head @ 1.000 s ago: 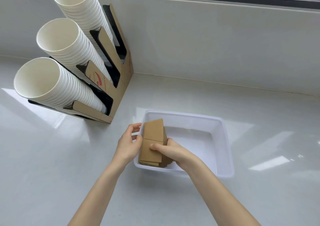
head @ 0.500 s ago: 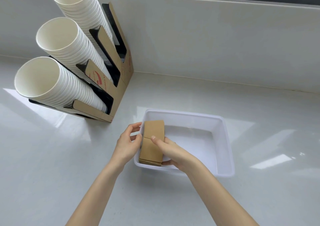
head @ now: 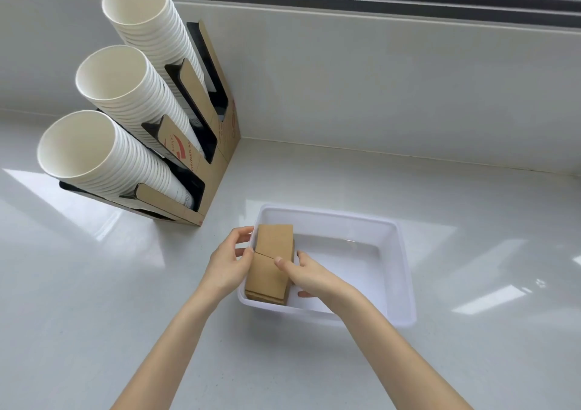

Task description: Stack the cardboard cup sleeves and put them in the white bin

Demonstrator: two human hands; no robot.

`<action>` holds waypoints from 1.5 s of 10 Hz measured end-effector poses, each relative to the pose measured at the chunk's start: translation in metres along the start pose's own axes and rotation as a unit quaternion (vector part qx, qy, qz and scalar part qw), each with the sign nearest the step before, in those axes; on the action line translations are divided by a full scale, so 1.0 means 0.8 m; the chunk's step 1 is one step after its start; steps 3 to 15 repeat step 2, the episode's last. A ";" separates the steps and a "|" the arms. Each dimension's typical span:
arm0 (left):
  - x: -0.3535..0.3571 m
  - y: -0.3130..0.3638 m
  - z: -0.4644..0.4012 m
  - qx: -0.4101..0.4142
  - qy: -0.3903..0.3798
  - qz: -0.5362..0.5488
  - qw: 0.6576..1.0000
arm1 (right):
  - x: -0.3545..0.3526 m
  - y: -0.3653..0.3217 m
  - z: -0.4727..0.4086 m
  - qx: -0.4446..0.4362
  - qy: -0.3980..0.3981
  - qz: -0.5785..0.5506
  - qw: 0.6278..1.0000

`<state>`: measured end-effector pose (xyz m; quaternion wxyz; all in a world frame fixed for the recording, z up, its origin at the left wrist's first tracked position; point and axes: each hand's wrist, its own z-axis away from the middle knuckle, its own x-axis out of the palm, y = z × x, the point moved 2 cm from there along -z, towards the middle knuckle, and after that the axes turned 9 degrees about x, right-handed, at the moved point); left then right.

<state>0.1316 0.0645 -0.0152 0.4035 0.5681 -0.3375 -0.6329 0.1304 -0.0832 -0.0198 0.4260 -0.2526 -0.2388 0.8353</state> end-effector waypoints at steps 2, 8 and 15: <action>-0.002 0.017 -0.001 0.034 -0.026 -0.142 0.989 | -0.017 0.006 0.030 -0.005 0.048 0.079 0.996; -0.002 0.017 -0.001 0.034 -0.026 -0.142 0.989 | -0.017 0.006 0.030 -0.005 0.048 0.079 0.996; -0.002 0.017 -0.001 0.034 -0.026 -0.142 0.989 | -0.017 0.006 0.030 -0.005 0.048 0.079 0.996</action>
